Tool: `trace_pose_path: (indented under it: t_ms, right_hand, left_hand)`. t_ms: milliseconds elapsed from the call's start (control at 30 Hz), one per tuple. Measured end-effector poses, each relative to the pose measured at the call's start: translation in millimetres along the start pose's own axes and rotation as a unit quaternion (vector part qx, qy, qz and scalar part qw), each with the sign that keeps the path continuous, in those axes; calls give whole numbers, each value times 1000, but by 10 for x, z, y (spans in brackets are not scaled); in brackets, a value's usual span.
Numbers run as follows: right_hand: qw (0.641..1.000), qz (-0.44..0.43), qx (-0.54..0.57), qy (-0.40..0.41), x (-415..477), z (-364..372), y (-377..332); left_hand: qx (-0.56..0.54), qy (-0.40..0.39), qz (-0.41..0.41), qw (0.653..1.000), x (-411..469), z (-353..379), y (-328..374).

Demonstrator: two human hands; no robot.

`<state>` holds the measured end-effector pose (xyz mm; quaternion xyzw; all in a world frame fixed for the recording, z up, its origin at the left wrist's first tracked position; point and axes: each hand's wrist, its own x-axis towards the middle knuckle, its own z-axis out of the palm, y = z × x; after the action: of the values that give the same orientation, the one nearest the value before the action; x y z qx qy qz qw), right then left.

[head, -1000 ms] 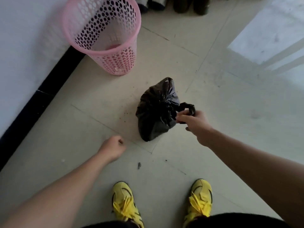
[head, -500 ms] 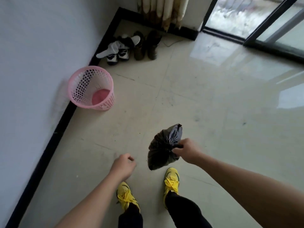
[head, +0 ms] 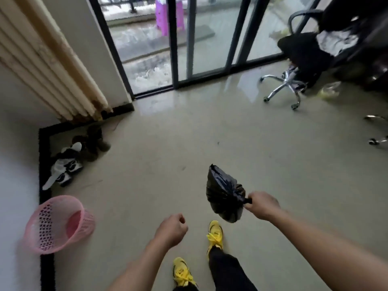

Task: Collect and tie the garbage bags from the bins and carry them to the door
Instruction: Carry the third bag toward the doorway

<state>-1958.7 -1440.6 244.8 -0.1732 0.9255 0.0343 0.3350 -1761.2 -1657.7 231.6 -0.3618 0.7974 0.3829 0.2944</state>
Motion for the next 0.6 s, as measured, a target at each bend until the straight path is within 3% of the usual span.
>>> trace_pose_path:
  t_ms: [267, 600]
  right_hand:
    - [970, 135, 178, 101, -1304, -116, 1446]
    - [900, 289, 319, 68, -2685, 532, 3677]
  left_hand:
    - [250, -35, 154, 955, -403, 258, 1379]
    - [468, -66, 358, 806, -1127, 1862, 3574]
